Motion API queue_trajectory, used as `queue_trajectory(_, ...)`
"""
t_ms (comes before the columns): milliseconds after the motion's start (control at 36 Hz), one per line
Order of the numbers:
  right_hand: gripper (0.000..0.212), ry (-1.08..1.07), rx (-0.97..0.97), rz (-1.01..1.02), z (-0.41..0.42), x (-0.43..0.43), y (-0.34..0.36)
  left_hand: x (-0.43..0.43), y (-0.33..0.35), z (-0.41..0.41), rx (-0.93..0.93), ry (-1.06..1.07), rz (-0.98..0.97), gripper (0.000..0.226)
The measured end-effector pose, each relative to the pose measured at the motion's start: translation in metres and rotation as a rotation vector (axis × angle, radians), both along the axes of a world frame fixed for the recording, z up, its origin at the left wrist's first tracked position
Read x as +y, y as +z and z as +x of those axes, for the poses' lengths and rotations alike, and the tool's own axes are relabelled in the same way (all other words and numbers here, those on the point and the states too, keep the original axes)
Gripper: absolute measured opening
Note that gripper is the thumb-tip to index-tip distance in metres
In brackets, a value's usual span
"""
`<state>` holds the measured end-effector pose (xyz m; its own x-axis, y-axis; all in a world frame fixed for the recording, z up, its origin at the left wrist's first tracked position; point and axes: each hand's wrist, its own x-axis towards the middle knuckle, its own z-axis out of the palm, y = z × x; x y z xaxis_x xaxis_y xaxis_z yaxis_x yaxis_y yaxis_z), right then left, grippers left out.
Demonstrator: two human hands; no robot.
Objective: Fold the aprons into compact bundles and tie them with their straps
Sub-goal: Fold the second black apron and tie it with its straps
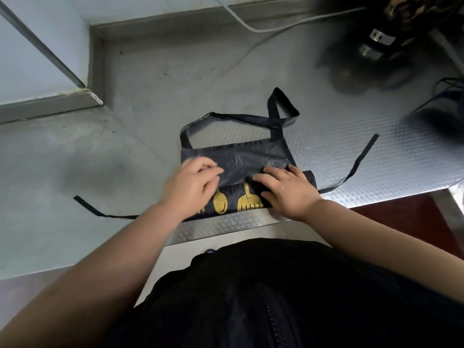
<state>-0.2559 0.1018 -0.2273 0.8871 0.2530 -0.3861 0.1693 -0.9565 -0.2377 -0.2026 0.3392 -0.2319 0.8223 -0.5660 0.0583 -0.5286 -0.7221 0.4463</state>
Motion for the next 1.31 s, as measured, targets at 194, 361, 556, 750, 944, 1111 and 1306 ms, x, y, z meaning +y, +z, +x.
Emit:
queue_trajectory(194, 0.055, 0.084, -0.08, -0.033, -0.006, -0.001, -0.004, 0.006, -0.007, -0.045, 0.028, -0.124, 0.335, 0.065)
queue_trajectory(361, 0.081, 0.196, -0.039, -0.058, -0.006, -0.007, 0.002, 0.007, -0.007, -0.055, 0.122, -0.056, 0.476, 0.097)
queue_trajectory(556, 0.053, 0.094, -0.01, -0.048, 0.018, -0.01, 0.022, 0.006, 0.015, -0.014, 0.254, -0.022, 0.315, 0.051)
queue_trajectory(750, 0.044, 0.04, -0.041, -0.232, 0.035, -0.008, 0.014, 0.001, 0.007, 0.012, 0.092, 0.114, 0.52, 0.039)
queue_trajectory(944, 0.076, 0.021, 0.084, -0.176, 0.005, -0.004, -0.001, -0.003, -0.013, -0.02, 0.2, 0.084, 0.507, 0.074)
queue_trajectory(1111, 0.058, -0.023, -0.004, -0.059, 0.01, -0.013, 0.01, 0.007, -0.006, -0.006, 0.093, 0.045, 0.4, 0.071)
queue_trajectory(1306, 0.044, -0.118, 0.005, -0.18, 0.032, -0.017, 0.024, 0.005, 0.008, 0.026, 0.112, 0.118, 0.457, 0.051)
